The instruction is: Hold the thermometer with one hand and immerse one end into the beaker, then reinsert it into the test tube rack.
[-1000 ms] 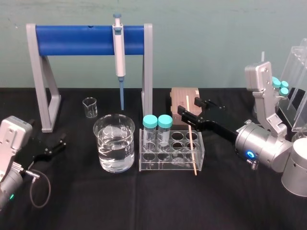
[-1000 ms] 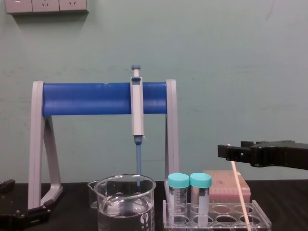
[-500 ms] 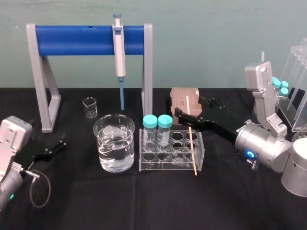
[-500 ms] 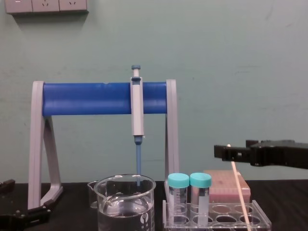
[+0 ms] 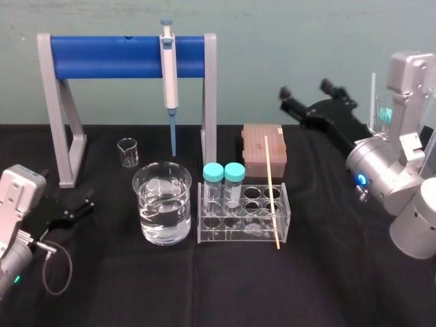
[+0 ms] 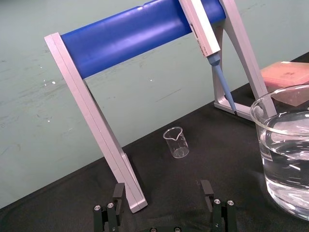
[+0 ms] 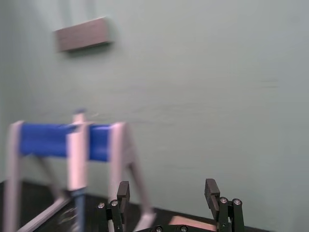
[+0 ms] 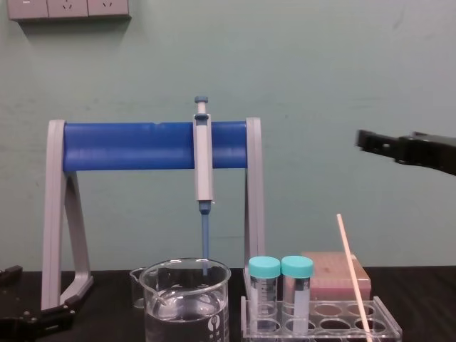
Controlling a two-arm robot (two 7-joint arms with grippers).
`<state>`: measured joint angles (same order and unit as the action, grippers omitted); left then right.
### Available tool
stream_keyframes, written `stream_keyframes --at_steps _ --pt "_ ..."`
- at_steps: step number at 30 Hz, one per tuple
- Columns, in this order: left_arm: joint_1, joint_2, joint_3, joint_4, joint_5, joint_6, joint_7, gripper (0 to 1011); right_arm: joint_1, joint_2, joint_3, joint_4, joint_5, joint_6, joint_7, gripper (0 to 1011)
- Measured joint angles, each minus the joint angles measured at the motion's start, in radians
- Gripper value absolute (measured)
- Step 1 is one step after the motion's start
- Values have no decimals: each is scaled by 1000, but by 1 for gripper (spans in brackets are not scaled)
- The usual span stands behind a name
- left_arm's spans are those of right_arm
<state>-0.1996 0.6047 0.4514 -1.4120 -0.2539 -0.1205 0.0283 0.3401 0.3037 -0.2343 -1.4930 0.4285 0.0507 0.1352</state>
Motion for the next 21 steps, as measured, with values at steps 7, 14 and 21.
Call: stream_keyframes --at_steps 7,14,21 --pt "0 0 0 0 0 0 0 1004 -30 -70 44 49 -36 -4 -128 1003" --pt "0 0 0 0 0 0 0 1004 -26 -98 44 110 -73 -19 -144 1003" --pt "0 0 0 0 0 0 0 1004 -15 -113 38 132 -82 -5 -122 1003"
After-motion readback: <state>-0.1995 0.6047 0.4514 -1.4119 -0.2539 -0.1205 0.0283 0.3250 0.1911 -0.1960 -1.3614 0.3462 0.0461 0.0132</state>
